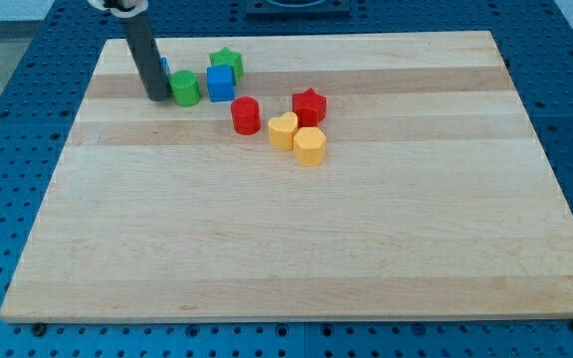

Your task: Place the triangle above the green circle

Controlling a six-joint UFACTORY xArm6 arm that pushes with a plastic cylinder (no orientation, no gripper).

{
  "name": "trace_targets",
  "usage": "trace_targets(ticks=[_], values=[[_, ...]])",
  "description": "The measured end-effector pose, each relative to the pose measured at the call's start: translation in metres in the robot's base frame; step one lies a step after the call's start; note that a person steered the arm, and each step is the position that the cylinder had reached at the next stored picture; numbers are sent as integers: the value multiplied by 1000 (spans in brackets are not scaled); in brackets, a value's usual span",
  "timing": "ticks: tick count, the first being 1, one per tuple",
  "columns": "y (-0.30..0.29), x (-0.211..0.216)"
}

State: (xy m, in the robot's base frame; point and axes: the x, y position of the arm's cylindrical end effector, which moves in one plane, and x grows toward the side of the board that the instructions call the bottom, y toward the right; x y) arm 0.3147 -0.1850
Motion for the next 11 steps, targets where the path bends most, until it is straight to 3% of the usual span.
trace_targets(ticks=[1,3,6,7,9,11], values=[[16,-3],[-92,-4],[-8,-19],[-8,-19],[-8,-60],[-5,-62]])
